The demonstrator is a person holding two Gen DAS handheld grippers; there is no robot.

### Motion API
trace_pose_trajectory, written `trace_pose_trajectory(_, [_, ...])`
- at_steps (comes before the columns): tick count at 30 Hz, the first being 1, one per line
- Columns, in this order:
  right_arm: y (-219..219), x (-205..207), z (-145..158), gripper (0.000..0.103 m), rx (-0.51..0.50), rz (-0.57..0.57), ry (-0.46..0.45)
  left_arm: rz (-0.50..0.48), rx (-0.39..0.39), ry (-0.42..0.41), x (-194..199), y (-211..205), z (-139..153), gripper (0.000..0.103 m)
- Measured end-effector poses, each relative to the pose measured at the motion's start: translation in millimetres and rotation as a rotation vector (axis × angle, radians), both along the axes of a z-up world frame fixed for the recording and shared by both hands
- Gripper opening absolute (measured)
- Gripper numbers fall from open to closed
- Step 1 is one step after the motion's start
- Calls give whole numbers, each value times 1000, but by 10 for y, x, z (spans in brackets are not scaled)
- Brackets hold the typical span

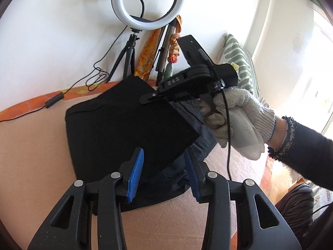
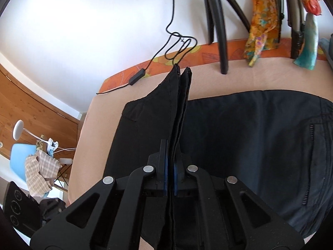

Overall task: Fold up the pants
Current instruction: 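Grasp the folded trouser edge with the right tool and lift it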

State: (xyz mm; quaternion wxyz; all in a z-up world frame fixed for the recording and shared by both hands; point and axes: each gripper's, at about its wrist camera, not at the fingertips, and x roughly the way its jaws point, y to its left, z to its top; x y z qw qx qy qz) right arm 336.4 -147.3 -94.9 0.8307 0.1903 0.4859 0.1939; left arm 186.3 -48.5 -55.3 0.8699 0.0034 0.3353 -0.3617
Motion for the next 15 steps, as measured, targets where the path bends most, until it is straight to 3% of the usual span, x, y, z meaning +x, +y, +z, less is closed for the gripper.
trace_pose_trajectory(2, [-160, -62, -20, 5, 1, -24, 4, 43, 52, -13, 28, 77, -15, 39])
trace_pose_trajectory(7, [-557, -142, -21, 5, -16, -63, 7, 118, 89, 30, 208, 209, -178, 39])
trace_pose_trajectory(15, [-1259, -336, 72, 5, -88, -109, 8, 51, 97, 41, 395, -195, -307, 39])
